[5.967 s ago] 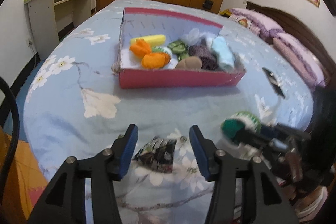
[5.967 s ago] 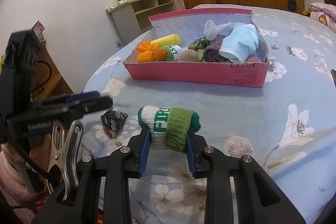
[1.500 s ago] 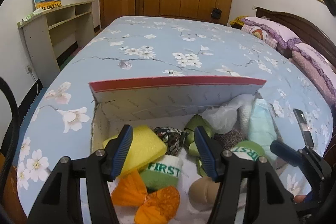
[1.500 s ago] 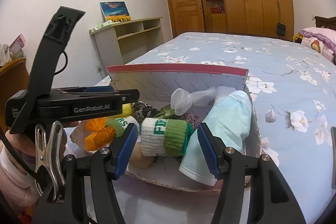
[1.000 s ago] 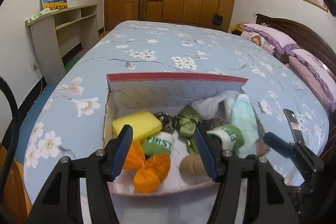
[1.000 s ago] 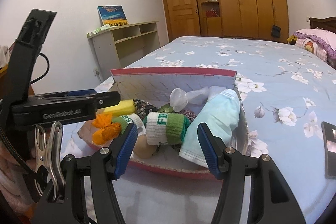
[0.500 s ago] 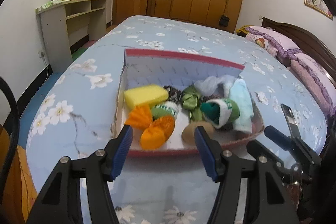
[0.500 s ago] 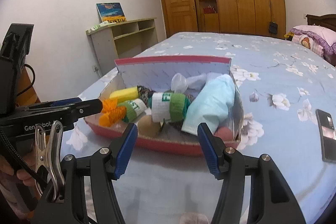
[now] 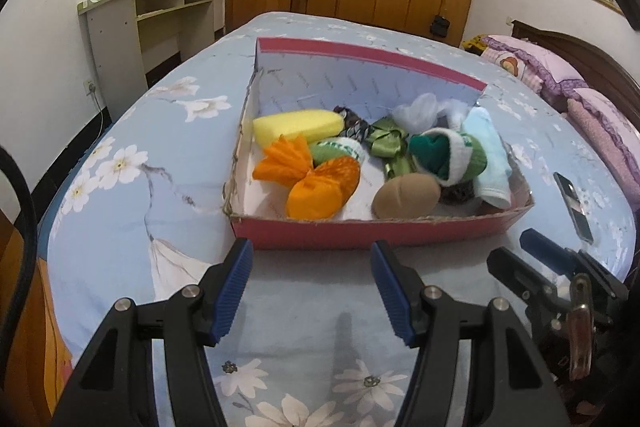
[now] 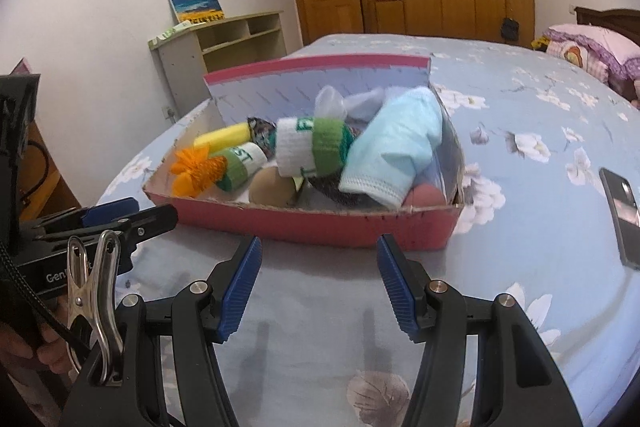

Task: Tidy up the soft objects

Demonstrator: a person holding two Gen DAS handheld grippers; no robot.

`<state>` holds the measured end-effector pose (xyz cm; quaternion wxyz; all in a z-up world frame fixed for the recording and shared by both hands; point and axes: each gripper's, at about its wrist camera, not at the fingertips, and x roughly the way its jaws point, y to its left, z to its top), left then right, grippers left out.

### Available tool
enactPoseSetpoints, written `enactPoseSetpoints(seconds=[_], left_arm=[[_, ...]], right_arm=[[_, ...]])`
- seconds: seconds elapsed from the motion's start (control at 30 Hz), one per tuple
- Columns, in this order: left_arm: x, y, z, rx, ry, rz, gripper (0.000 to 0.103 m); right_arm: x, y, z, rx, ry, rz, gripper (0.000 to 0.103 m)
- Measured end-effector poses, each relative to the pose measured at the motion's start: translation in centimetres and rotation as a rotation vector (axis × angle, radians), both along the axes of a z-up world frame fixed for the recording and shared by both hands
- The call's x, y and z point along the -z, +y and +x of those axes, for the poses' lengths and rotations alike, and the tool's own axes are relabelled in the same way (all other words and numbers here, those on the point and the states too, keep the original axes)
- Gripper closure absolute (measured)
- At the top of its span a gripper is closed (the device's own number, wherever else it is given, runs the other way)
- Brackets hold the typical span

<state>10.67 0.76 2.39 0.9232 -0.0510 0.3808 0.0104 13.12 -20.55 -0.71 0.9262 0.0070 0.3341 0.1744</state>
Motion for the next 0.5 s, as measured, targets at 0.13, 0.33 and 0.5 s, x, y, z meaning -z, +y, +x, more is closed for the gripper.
enactPoseSetpoints(seconds=[0.13,0.33,0.5], left_arm=[[1.1,-0.4,0.3,0.002,0.009,0.014,0.039],[2.8,-1.1,1.0,0.012,0.045,0.015,0.039],[4.1,-1.4,1.4,0.009,0.074,0.015,0.039]], right_arm=[[1.1,-0.1,0.4,0.025,0.031,-0.016,0.042],[2.6,-0.2,1.3,0.058,0.075,-0.032,0.042],[3.5,-0.3,1.7,0.075,0.1,-0.041,0.042]])
